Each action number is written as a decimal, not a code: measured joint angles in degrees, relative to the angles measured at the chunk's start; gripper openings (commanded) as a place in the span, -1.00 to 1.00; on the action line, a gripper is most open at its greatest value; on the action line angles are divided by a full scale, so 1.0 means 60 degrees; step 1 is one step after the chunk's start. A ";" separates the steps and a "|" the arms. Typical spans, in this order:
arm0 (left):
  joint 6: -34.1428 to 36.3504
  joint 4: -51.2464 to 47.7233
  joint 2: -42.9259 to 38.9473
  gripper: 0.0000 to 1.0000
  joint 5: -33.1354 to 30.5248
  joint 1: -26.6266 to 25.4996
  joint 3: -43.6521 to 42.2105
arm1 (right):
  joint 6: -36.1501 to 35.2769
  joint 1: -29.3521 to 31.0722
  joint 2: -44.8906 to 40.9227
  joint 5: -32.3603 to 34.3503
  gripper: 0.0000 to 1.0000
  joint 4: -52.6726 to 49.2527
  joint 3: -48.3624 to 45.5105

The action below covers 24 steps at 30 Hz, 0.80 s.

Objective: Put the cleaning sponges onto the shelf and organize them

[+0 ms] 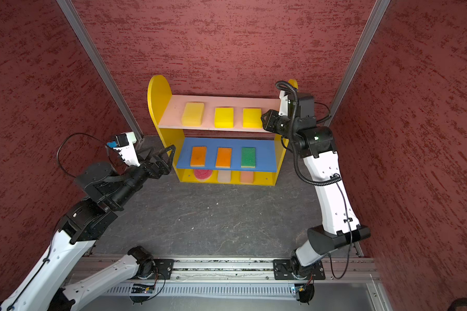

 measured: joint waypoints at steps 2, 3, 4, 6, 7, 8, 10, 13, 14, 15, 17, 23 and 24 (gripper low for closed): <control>-0.0015 -0.0051 -0.0007 0.99 -0.0062 0.0051 -0.0036 | 0.0084 0.0000 -0.0699 0.0000 -0.20 0.0324 -0.0710; -0.0015 -0.0073 -0.0022 0.99 -0.0106 0.0069 -0.0055 | 0.0149 0.0000 -0.1042 -0.0047 -0.20 0.0521 -0.1031; -0.0018 -0.0091 -0.0051 0.99 -0.0164 0.0091 -0.0091 | 0.0244 0.0000 -0.1468 -0.0138 -0.20 0.0849 -0.1490; -0.0018 -0.0149 -0.0160 0.99 -0.0302 0.0109 -0.0208 | 0.0488 0.0000 -0.2306 -0.0310 -0.20 0.1468 -0.2470; -0.0022 -0.0186 -0.0240 0.99 -0.0364 0.0131 -0.0291 | 0.0605 0.0000 -0.2769 -0.0372 -0.20 0.1789 -0.3042; -0.0022 -0.0255 -0.0321 0.99 -0.0430 0.0153 -0.0364 | 0.0699 0.0004 -0.3166 -0.0397 -0.20 0.1978 -0.3493; -0.0044 -0.0390 -0.0459 0.99 -0.0554 0.0200 -0.0481 | 0.0845 0.0011 -0.3858 -0.0397 -0.21 0.2226 -0.4226; -0.0095 -0.0521 -0.0616 0.99 -0.0798 0.0248 -0.0627 | 0.0871 0.0131 -0.4670 -0.0350 -0.16 0.2667 -0.5071; -0.0127 -0.0525 -0.0696 0.99 -0.0943 0.0255 -0.0729 | 0.0812 0.0215 -0.5005 -0.0255 -0.14 0.2892 -0.5497; -0.0168 -0.0514 -0.0809 0.99 -0.1169 0.0259 -0.0911 | 0.0725 0.0306 -0.5329 -0.0120 -0.14 0.3060 -0.5931; -0.0193 -0.0448 -0.1078 0.99 -0.1599 0.0262 -0.1392 | 0.0477 0.0459 -0.6018 0.0299 0.06 0.3282 -0.6878; -0.0011 0.0084 -0.1810 0.99 -0.2794 0.0273 -0.3373 | -0.0368 0.0521 -0.7464 0.2262 0.97 0.4047 -0.9908; 0.0000 0.0178 -0.1829 0.99 -0.2987 0.0277 -0.3650 | -0.0546 0.0521 -0.7563 0.2575 0.97 0.4302 -1.0484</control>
